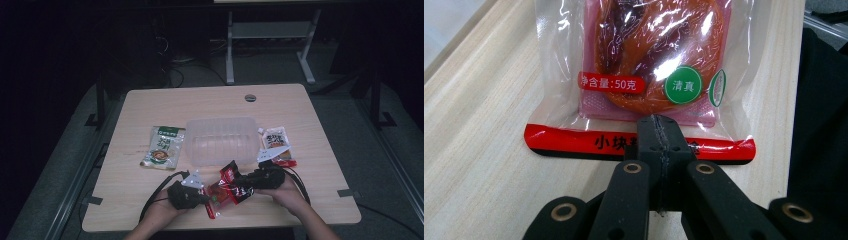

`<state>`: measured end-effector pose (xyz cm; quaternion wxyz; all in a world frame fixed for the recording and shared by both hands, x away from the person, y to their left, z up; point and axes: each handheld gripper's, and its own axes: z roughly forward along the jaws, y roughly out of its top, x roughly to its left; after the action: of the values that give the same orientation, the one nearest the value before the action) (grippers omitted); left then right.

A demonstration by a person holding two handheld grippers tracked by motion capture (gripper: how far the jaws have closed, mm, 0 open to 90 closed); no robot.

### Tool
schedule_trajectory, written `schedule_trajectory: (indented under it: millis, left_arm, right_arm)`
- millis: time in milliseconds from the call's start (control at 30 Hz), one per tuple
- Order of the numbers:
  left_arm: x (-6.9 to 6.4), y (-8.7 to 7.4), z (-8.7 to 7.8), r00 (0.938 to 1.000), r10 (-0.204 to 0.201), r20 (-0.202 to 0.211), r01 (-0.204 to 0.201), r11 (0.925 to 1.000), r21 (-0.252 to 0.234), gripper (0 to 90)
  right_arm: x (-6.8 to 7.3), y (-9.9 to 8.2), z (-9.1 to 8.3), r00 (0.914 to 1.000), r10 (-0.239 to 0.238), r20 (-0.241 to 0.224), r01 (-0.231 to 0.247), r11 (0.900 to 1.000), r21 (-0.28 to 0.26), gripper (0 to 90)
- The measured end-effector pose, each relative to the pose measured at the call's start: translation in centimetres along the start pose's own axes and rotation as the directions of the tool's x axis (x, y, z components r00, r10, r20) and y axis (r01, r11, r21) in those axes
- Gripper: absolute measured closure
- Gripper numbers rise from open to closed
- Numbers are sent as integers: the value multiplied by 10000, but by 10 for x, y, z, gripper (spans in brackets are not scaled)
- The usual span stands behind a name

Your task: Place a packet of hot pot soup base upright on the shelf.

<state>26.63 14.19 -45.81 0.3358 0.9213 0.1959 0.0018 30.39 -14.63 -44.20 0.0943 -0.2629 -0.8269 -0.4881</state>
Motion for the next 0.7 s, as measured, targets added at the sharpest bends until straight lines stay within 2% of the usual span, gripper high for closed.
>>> schedule_trajectory:
  millis: [233, 267, 467, 533, 567, 600, 633, 667, 700]
  left_arm:
    - [0, 0, -1, 9999, 103, -22, -103, 9999, 51, 900]
    - [0, 0, 0, 10000, 46, -24, -46, 10000, -9, 900]
    - [0, -1, -1, 9999, 99, -43, -99, 9999, 21, 899]
    - [-1, -1, -1, 9999, -70, 85, 70, 10000, -18, 899]
    - [0, -1, -1, 9997, -120, 231, 121, 9999, -47, 898]
    - [-1, -2, -2, 9987, -335, 379, 345, 9990, -282, 898]
    - [-1, -2, -2, 9987, -335, 379, 345, 9990, -282, 898]
    - [0, 0, -9, 9991, -276, 322, 296, 9975, -636, 898]
    - [0, 0, -9, 9991, -276, 322, 296, 9975, -636, 898]
  right_arm:
    - [0, 3, -4, 9996, 147, -230, -150, 9998, -149, 863]
    - [0, 4, -6, 9989, 228, -398, -241, 9992, -314, 866]
    - [4, 7, -7, 9992, 195, -357, -204, 9995, -249, 900]
    - [5, 7, -7, 9990, 188, -417, -201, 9993, -323, 900]
    - [8, 9, -9, 9986, 100, -521, -127, 9986, -519, 900]
    - [9, 11, -10, 9984, 60, -558, -96, 9979, -639, 900]
    - [10, 12, -12, 9981, 7, -615, -53, 9972, -747, 900]
    - [11, 13, -14, 9978, 24, -656, -85, 9957, -926, 900]
    - [12, 15, -17, 9969, 76, -777, -163, 9936, -1122, 900]
